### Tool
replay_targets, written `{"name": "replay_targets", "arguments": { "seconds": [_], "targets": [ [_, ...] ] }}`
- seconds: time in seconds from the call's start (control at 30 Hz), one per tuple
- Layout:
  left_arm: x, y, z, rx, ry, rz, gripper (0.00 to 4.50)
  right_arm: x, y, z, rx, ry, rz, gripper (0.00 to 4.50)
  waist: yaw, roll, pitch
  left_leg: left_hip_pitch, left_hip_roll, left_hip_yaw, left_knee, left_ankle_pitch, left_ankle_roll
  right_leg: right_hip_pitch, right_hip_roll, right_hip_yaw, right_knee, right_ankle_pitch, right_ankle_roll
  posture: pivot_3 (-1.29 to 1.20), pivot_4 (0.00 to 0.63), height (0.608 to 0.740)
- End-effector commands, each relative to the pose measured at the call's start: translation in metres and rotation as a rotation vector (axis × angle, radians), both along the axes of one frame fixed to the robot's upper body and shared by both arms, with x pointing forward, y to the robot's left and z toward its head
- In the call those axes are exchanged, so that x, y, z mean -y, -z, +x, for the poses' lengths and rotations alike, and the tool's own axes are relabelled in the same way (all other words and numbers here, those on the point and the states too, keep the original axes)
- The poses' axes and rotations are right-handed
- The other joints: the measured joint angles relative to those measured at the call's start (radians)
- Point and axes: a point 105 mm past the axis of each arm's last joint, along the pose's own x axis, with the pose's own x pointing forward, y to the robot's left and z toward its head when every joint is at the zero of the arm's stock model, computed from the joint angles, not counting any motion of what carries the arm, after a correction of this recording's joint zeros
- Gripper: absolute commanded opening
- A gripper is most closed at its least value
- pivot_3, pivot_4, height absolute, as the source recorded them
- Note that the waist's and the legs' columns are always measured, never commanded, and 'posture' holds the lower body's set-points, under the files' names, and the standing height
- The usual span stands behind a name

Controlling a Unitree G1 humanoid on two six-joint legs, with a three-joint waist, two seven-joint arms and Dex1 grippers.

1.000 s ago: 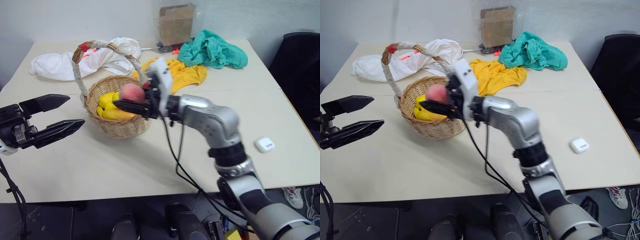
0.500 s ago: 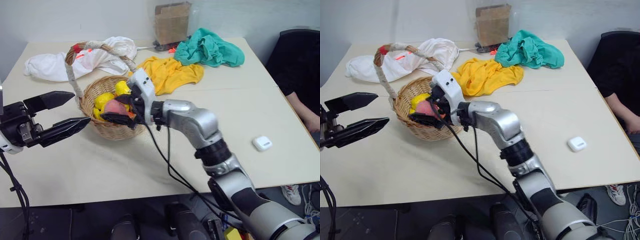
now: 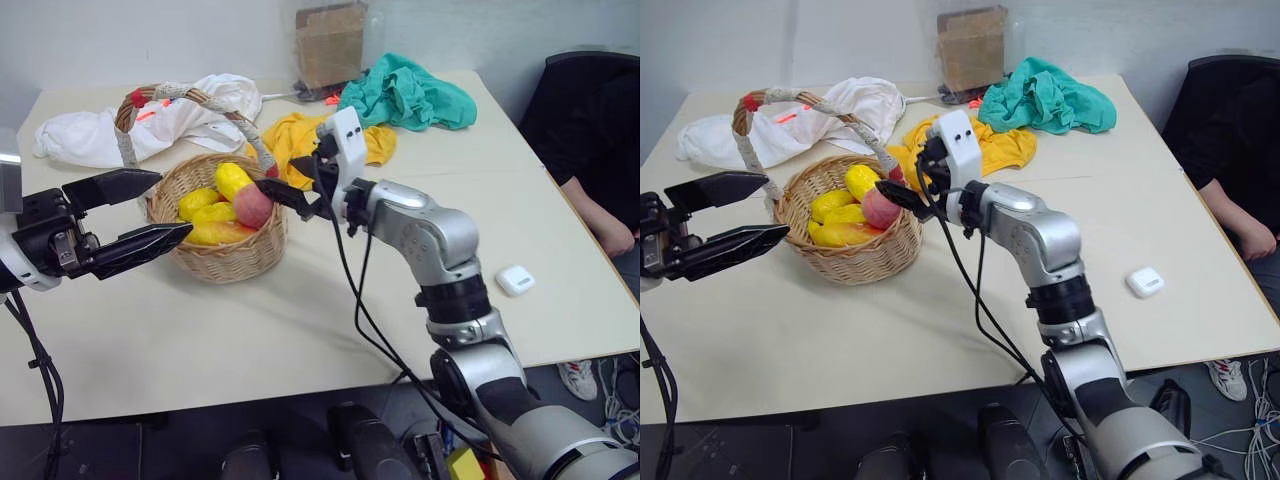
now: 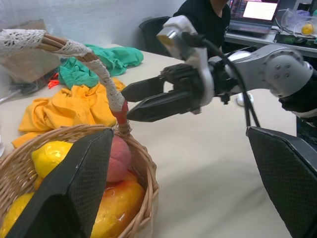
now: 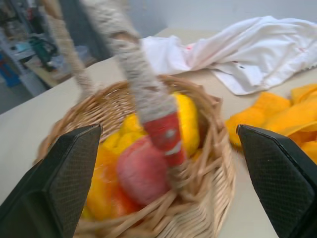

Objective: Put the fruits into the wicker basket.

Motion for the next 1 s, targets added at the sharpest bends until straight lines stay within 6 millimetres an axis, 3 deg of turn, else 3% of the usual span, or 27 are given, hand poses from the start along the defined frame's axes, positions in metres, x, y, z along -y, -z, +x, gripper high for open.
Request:
{"name": "replay_targets", "arguments": {
  "seconds": [0.03,0.07,0.17,0.4,0.53,0.63,0.77,0.83,1.0],
  "targets": [
    [0.000,-0.009,-0.003,0.053,-0.010,0.025,4.50,-0.010,-0.016,0.004,0.074,0.013,0.024,4.48,0.000,0.000,0.000,-0.001,0.000,0.000,-0.001,0.000,0.000,-0.001,0.000,0.000,0.000,0.000,0.000,0.00,0.150,0.740],
    [0.000,-0.010,-0.003,0.056,-0.013,0.025,4.50,-0.012,-0.016,0.005,0.077,0.010,0.022,4.48,0.001,0.000,0.000,-0.001,0.000,0.000,-0.001,0.000,0.000,-0.001,0.000,0.000,-0.001,0.000,0.000,0.00,0.150,0.740],
    [-0.001,-0.012,-0.003,0.065,-0.019,0.021,4.50,-0.018,-0.013,0.004,0.096,-0.011,0.015,3.86,0.003,0.000,0.000,-0.003,0.000,0.000,-0.002,0.000,0.000,-0.002,-0.001,0.000,-0.003,0.000,0.000,0.00,0.150,0.740],
    [0.001,-0.012,-0.003,0.072,-0.022,0.018,4.50,-0.020,-0.010,-0.008,0.128,-0.073,0.015,1.34,0.002,0.000,0.000,-0.009,0.000,0.000,0.000,0.001,-0.001,-0.009,0.000,0.000,0.000,0.000,0.000,0.00,0.150,0.740],
    [0.003,-0.012,0.001,0.077,-0.008,0.011,4.50,-0.008,-0.015,-0.012,0.169,-0.070,0.031,0.22,0.004,0.000,0.000,-0.010,0.000,-0.001,0.002,0.001,0.000,-0.010,-0.001,-0.001,0.002,0.000,0.000,0.00,0.150,0.740],
    [0.013,-0.012,0.007,0.078,0.048,-0.003,4.50,0.032,-0.030,-0.021,0.253,-0.047,0.064,0.22,0.016,0.000,0.000,-0.012,0.000,-0.002,0.003,0.001,0.000,-0.010,-0.001,-0.001,0.002,0.000,0.000,0.00,0.150,0.740],
    [0.028,-0.015,0.016,0.087,0.137,-0.030,4.50,0.104,-0.045,-0.037,0.365,0.041,0.014,0.22,0.043,0.001,0.001,-0.014,-0.002,-0.004,0.003,0.001,0.002,-0.010,-0.002,-0.002,0.000,0.000,0.001,0.00,0.150,0.740],
    [0.035,-0.015,0.022,0.089,0.178,-0.043,4.50,0.146,-0.048,-0.040,0.385,0.148,-0.053,0.22,0.050,0.001,0.001,-0.014,-0.002,-0.004,0.004,0.001,0.002,-0.010,-0.002,-0.003,-0.002,0.000,0.001,0.00,0.150,0.740],
    [0.048,-0.011,0.035,0.078,0.249,-0.059,4.50,0.229,-0.043,-0.046,0.376,0.390,-0.180,0.22,0.060,0.001,0.001,-0.014,-0.002,-0.002,0.004,0.001,0.002,-0.010,-0.001,-0.001,-0.001,0.001,0.002,0.00,0.150,0.740]
  ]
}}
